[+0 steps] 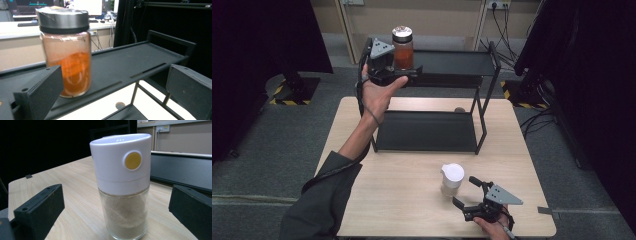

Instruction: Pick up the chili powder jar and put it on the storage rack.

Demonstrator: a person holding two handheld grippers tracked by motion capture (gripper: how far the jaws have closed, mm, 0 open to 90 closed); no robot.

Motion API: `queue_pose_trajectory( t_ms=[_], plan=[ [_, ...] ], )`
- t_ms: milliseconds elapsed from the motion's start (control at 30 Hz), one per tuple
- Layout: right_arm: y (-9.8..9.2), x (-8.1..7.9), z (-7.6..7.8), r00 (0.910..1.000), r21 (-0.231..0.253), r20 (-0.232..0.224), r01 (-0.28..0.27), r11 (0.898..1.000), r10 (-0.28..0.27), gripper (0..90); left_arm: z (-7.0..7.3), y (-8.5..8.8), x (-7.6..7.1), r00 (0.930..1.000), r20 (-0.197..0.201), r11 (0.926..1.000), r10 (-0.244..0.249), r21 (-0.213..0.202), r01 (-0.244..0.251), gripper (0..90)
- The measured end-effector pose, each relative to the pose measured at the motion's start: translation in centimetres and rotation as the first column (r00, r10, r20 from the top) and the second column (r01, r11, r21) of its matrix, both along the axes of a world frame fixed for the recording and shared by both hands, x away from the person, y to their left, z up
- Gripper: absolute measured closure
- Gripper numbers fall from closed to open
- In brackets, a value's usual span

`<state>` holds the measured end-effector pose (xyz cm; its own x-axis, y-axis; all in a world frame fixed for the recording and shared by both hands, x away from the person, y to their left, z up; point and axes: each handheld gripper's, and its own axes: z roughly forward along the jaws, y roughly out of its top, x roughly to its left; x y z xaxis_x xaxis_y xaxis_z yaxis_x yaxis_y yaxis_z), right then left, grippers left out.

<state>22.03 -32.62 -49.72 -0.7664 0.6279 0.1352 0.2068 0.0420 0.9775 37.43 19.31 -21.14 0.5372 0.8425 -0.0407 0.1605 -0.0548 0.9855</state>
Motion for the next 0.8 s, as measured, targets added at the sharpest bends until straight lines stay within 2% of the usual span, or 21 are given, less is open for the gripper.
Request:
queue_pose_trajectory(
  t_ms=[200,300,433,800],
  plan=[
    [0.0,0.0,0.0,1.0000,0.000,0.000,0.001,1.000,-0.001,0.3,-2.1,0.2,-1.2,0.9982,0.013,0.9981,-0.059,-0.019,0.059,0.5],
    [0.0,0.0,0.0,1.0000,0.002,0.000,0.001,1.000,-0.001,0.3,-3.2,0.4,-1.8,0.9959,0.009,0.9949,-0.090,-0.044,0.090,0.5],
    [0.0,0.0,0.0,1.0000,0.001,0.000,0.001,1.000,-0.001,0.3,-4.5,0.7,-2.6,0.9919,0.013,0.9907,-0.127,-0.049,0.127,0.5],
    [0.0,0.0,0.0,1.0000,-0.001,0.001,0.003,1.000,-0.003,0.3,-8.6,2.1,-4.7,0.9825,0.012,0.9801,-0.186,-0.069,0.186,0.5]
  ],
)
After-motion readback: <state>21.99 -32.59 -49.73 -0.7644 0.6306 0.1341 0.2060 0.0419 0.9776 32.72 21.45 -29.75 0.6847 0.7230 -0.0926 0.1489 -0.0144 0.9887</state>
